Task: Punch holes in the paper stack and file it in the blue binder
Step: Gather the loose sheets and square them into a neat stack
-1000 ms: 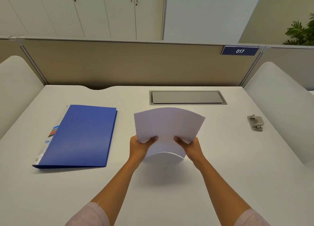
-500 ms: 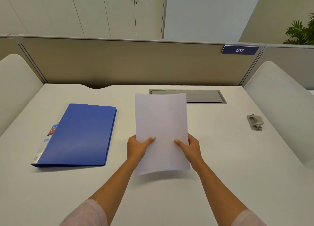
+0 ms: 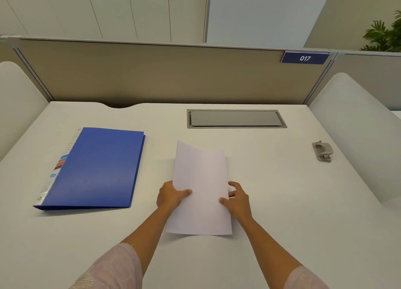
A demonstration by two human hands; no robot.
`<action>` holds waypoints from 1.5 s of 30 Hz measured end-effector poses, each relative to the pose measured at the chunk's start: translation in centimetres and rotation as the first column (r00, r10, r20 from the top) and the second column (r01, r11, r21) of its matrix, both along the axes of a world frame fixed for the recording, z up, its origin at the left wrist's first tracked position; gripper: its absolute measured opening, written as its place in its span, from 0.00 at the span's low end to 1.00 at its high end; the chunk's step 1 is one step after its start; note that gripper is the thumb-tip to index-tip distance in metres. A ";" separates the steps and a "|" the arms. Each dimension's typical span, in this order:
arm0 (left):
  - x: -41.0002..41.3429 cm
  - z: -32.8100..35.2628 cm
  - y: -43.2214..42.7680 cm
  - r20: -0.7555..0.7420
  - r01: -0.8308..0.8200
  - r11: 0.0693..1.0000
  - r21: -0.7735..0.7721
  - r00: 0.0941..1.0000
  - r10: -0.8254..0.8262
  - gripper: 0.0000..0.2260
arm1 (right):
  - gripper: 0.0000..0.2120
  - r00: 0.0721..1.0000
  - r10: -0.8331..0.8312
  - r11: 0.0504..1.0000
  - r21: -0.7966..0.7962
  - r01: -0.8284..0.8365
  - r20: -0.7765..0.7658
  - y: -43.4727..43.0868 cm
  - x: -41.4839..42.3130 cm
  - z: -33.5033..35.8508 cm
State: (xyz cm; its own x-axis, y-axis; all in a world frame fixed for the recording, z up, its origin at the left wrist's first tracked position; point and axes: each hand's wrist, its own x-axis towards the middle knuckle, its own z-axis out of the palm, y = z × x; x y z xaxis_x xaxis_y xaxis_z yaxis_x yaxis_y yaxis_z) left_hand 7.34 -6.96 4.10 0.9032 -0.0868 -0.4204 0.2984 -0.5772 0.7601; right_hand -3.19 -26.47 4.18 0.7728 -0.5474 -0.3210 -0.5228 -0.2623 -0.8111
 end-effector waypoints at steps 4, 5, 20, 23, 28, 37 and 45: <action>-0.6 -0.5 0.2 0.107 -0.039 0.998 0.047 0.994 0.034 0.30 | 0.33 0.999 0.035 0.998 -0.049 -0.036 -0.022 0.3 -0.2 -0.6; -0.9 -0.7 0.3 0.124 -0.057 0.997 0.046 0.991 0.051 0.31 | 0.33 0.999 0.041 0.998 -0.056 -0.042 -0.019 0.5 -0.2 -0.7; -2.2 -1.8 0.6 0.156 -0.078 0.993 0.085 0.986 0.064 0.36 | 0.32 0.986 0.134 0.972 -0.178 -0.150 -0.098 1.2 -0.1 -0.6; -1.9 -1.9 0.8 0.160 -0.065 0.989 0.136 0.986 0.043 0.37 | 0.32 0.982 0.152 0.973 -0.157 -0.168 -0.108 1.0 0.1 -0.5; -1.7 -2.1 1.1 0.170 -0.036 0.979 0.200 0.985 0.001 0.37 | 0.31 0.980 0.158 0.973 -0.149 -0.175 -0.117 0.7 0.2 -0.7; -1.7 -2.0 1.0 0.210 0.013 0.887 0.462 0.970 -0.124 0.39 | 0.35 0.979 0.170 0.945 -0.262 -0.194 -0.112 0.3 0.1 -1.5; -1.5 -3.3 2.4 0.233 0.124 0.805 0.580 0.921 -0.311 0.33 | 0.28 0.954 0.219 0.878 -0.385 -0.285 -0.207 -0.7 -0.1 -2.3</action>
